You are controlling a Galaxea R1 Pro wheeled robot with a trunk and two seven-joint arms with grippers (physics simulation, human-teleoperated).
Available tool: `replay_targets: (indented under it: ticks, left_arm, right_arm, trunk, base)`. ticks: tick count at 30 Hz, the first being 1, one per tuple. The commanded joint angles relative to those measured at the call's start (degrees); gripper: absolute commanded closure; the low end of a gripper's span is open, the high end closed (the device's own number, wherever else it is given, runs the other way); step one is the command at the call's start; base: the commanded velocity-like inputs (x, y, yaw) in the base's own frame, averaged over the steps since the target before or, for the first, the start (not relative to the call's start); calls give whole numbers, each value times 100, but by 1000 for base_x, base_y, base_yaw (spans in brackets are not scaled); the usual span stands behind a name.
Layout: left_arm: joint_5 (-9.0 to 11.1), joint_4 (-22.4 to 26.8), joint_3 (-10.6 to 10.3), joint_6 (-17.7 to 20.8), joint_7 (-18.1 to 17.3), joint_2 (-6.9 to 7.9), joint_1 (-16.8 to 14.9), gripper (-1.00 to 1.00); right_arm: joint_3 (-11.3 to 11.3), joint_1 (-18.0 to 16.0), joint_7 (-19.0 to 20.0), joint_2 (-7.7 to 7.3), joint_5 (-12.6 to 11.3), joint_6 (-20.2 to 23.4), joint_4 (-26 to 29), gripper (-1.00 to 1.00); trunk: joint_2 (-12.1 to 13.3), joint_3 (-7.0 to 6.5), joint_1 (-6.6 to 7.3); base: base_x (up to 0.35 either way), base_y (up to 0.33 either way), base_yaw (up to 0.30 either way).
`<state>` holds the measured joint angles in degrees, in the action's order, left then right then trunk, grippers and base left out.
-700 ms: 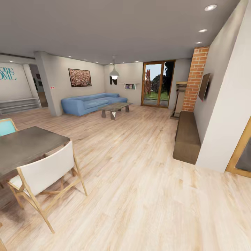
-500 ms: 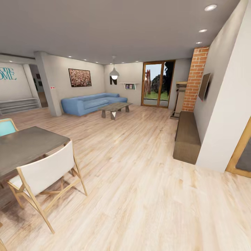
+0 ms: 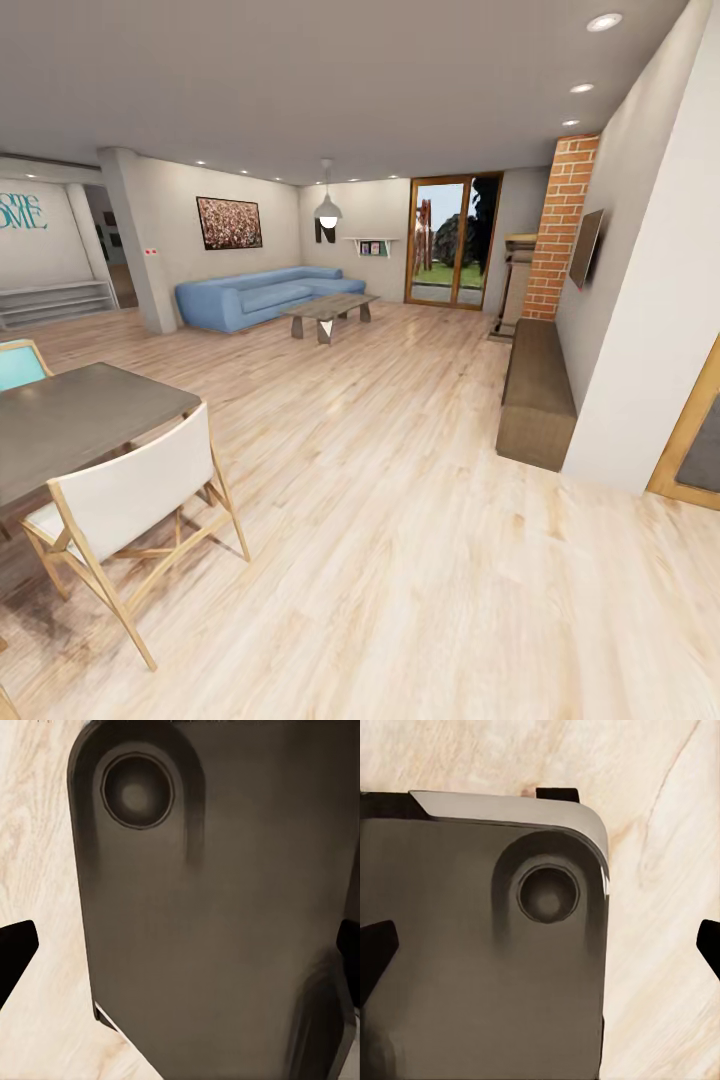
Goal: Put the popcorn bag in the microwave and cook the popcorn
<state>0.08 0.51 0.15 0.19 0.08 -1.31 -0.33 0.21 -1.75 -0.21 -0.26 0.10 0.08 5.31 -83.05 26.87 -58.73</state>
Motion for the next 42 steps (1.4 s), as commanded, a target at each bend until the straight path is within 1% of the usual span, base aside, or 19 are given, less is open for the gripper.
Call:
replay_targets:
  ticks: [1, 2, 6, 7, 10, 11, 16, 17, 18, 21, 28, 36, 37, 38, 42]
  left_arm:
    - [1, 5, 2, -9, 1, -1, -5, -100]
    - [1, 12, 2, -19, 1, 3, -11, -100]
    - [1, 139, 2, -43, 1, 6, -143, -100]
    - [1, 147, 2, -44, 4, 6, -479, -100]
    - [-12, 158, 2, -51, 14, 8, -733, -100]
    - [-16, 160, 5, -53, 18, 12, -827, -100]
    - [-1, 160, 22, -54, 18, 2, -838, -100]
    - [4, 160, 16, -57, 18, -8, -837, -100]
    - [3, 160, 6, -60, 18, -9, -834, -100]
    - [1, 160, -14, -62, 18, -15, -815, -100]
    - [1, 153, 10, -63, 18, -14, -789, -100]
    - [3, 152, 2, -69, 18, -23, -777, -100]
    - [2, 152, 2, -101, 18, -37, -776, -100]
    - [2, 152, 2, -230, 18, -65, -776, -100]
    - [2, 152, 2, -496, 18, -81, -781, -100]
  right_arm:
    - [7, -2, 0, 0, 3, 1, 3, -100]
    - [8, -3, 1, -4, 5, 1, 10, -100]
    - [3, -76, -4, -111, 15, -34, 83, -100]
    - [1, -81, -5, -133, 16, -40, 234, -100]
    - [10, -87, -9, -169, 22, -49, 611, -100]
    - [-13, -88, -57, -208, 15, -56, 861, -100]
    - [-7, -89, -131, -254, 15, -54, 993, -100]
    - [-54, -89, -134, -319, -27, -57, 998, -100]
    - [-60, -89, -136, -331, -32, -59, 998, -100]
    - [-64, -89, -137, -341, -39, -60, 998, -100]
    - [-65, -85, -136, -351, -45, -68, 990, -100]
    - [-64, -80, -129, -410, -53, -226, 965, -100]
    - [-65, -80, -129, -411, -53, -230, 961, -100]
    - [-66, -80, -129, -413, -54, -234, 957, -100]
    - [-77, -86, -129, -412, -54, -242, 963, -100]
  trunk:
    - [-3, 6, 0]
    - [-3, 6, 0]
    - [-3, 6, 0]
    - [-3, 6, 0]
    - [-3, 6, 0]
    - [-3, 6, 0]
    - [-3, 6, 0]
    - [-3, 6, 0]
    - [-3, 6, 0]
    - [-3, 6, 0]
    - [-3, 6, 0]
    - [-3, 6, 0]
    - [-3, 6, 0]
    - [-3, 6, 0]
    - [-3, 6, 0]
  base:
    - [0, 0, 0]
    - [0, 0, 0]
    - [0, 0, 0]
    - [0, 0, 0]
    - [0, 0, 0]
    - [0, 0, 0]
    - [0, 0, -14]
    - [0, 0, -267]
    - [0, 0, -287]
    - [0, 0, -294]
    - [0, 0, -299]
    - [0, 0, -300]
    - [0, 0, -300]
    - [0, 0, -300]
    - [0, 0, -300]
